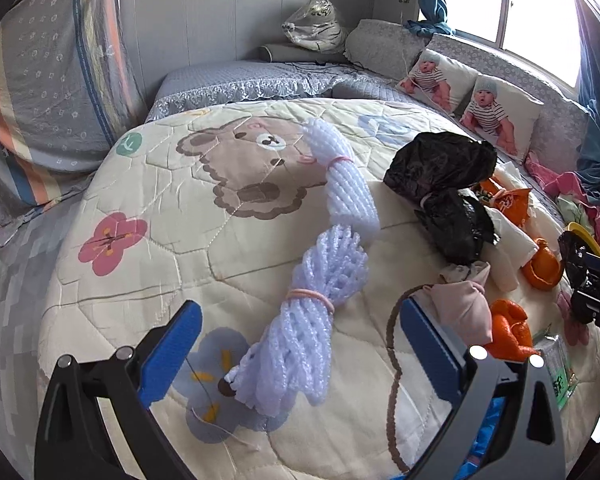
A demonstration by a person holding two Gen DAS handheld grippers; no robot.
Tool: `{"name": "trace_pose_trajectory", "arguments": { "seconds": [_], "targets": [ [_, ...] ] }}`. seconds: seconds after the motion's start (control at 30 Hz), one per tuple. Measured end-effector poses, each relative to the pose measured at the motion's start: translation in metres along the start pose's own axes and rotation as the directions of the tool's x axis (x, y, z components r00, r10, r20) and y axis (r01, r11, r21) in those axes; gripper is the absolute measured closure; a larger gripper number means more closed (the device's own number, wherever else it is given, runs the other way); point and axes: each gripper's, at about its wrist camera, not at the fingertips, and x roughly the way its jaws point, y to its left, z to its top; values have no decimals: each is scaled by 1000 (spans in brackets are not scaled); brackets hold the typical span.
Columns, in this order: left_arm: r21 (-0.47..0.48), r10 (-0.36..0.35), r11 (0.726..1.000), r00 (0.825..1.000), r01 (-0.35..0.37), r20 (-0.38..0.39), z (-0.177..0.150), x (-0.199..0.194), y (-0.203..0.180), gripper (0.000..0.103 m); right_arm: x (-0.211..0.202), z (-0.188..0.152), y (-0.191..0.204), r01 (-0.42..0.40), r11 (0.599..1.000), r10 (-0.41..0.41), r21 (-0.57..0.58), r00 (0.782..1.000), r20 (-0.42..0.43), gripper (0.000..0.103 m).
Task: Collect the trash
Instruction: 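Close the right gripper on the black plastic bag while the left gripper grasps the lavender mesh net, then carry the black bag and mesh net with both grippers over the yellow bin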
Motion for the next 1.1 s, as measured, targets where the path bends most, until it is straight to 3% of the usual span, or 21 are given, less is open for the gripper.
{"name": "trace_pose_trajectory", "arguments": {
  "seconds": [0.27,0.4,0.47,0.57,0.7,0.77,0.83,0.9,1.1],
  "targets": [
    [8,-48,999,999,49,-19,5,14,-5,7,5,-1,-4,-32,998,32,48,999,-17,8],
    [37,-48,998,997,50,-53,4,26,-12,22,7,-3,-5,-43,998,45,48,999,-31,8],
    [44,-44,998,997,46,-59,3,31,-13,24,8,-5,-6,-41,998,42,52,999,-34,9],
    [42,-50,998,997,53,-62,1,34,-13,27,9,-6,-8,-51,997,54,63,998,-36,18],
    [48,-59,997,994,64,-93,0,42,-17,48,14,-6,-12,-65,995,69,80,996,-54,26],
    [36,-54,998,992,58,-111,-1,48,-16,59,15,-6,-14,-63,994,69,91,996,-57,34],
    [4,-71,997,991,72,-111,-1,48,-12,68,14,-6,-16,-73,992,79,106,996,-52,48],
    [-26,-93,996,990,90,-104,-2,46,-7,73,12,-5,-20,-98,987,105,124,993,-53,55],
    [-50,-100,994,992,96,-82,-4,37,-6,77,1,-8,-25,-169,974,178,150,983,-47,62]
  ]
}}
